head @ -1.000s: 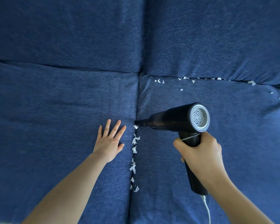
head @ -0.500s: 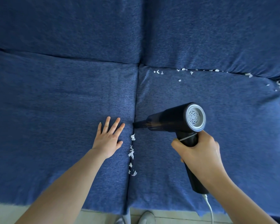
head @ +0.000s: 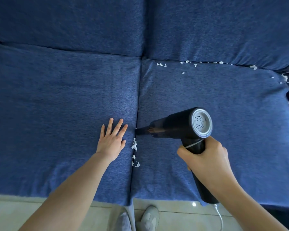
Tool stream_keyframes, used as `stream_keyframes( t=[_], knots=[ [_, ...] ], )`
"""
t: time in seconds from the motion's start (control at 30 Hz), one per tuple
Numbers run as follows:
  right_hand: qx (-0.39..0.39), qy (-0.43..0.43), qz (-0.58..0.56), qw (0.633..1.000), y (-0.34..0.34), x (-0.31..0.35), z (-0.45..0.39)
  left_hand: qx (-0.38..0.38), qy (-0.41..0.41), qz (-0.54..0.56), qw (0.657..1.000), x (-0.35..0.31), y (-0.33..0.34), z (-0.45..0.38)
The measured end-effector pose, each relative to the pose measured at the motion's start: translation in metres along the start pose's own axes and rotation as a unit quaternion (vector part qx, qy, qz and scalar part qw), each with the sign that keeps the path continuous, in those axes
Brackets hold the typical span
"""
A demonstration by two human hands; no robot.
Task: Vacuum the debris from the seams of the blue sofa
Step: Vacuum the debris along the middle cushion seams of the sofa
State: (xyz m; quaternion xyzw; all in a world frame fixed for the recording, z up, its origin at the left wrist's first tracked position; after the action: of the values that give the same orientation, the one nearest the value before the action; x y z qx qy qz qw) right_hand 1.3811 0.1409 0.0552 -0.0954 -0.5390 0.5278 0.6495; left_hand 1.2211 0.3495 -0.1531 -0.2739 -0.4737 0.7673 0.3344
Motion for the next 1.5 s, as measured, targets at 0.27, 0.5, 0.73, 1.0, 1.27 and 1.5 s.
stream_keyframes(
  t=[0.27,0.5,0.73,1.0,1.27,1.5],
  knots=[
    [0.005,0.016,0.011,1.000,0.005,-0.016,0.023,-0.041,0.007,0.010,0.999,0.001,0.009,0.012],
    [0.008,0.037,-0.001,0.999,0.013,-0.020,0.036,-0.076,0.016,0.003,0.997,0.001,0.018,0.018],
    [0.000,0.057,0.003,0.998,0.007,-0.025,0.053,-0.060,0.019,-0.004,0.998,0.003,0.021,0.020],
    [-0.007,0.055,0.009,0.998,0.017,-0.024,0.069,-0.054,0.040,0.002,0.998,0.003,0.025,0.033],
    [0.019,0.064,0.026,0.997,0.018,-0.038,0.095,-0.046,0.039,0.005,0.998,-0.001,0.033,0.051],
    [0.016,0.061,0.016,0.998,0.021,-0.043,0.098,-0.041,0.041,0.005,0.998,-0.003,0.035,0.062]
  ],
)
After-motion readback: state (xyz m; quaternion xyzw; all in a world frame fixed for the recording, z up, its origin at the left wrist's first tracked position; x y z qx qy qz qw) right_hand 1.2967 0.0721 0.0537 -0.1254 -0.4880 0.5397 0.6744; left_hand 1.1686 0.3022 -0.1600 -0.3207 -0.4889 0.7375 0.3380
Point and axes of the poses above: each hand's wrist, its own z-axis away from the middle knuckle, its own y-axis out of the palm, x = y × z, the point moved 4 cm from there along -z, towards the middle knuckle, and after that the axes turned 4 degrees about z, right-handed, at the moved point
